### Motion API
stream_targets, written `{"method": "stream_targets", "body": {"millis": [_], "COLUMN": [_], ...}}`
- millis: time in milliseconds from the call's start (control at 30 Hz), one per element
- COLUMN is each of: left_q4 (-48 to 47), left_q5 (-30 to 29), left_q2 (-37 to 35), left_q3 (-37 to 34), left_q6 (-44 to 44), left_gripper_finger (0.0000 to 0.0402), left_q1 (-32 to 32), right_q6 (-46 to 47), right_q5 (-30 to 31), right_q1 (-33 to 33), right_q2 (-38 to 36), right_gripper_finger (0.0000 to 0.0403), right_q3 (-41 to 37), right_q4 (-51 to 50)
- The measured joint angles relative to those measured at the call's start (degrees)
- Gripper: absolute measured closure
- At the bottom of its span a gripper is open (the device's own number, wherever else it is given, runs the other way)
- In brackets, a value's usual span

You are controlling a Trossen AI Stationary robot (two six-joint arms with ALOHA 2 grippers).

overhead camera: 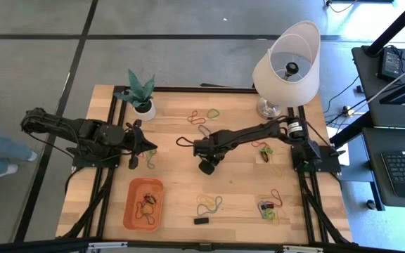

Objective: Pick and place rubber bands into bin
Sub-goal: Put the green rubber band into the orange bin

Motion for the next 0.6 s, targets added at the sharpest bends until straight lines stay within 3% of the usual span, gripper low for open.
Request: {"method": "stream_targets", "body": {"millis": [167, 333, 600], "left_q4": [0.00, 0.00, 0.26], "left_q5": [0.00, 0.00, 0.00], "left_q2": [0.00, 0.00, 0.02], "left_q3": [0.00, 0.00, 0.00], "left_q6": [-1.28, -1.30, -1.80], "left_gripper_finger": [0.0400, 0.0400, 0.0400], "left_q1": [0.00, 0.00, 0.00], "right_q6": [-0.04, 0.09, 0.13], "right_q5": [0.02, 0.04, 2.36], "right_q1": [0.04, 0.31, 0.42], "right_q2": [0.44, -0.43, -2.47], "right_gripper_finger": [0.0334, 0.0393, 0.0397], "right_q3": [0.00, 0.09, 5.29], "right_q4": [0.00, -0.48, -9.09]}}
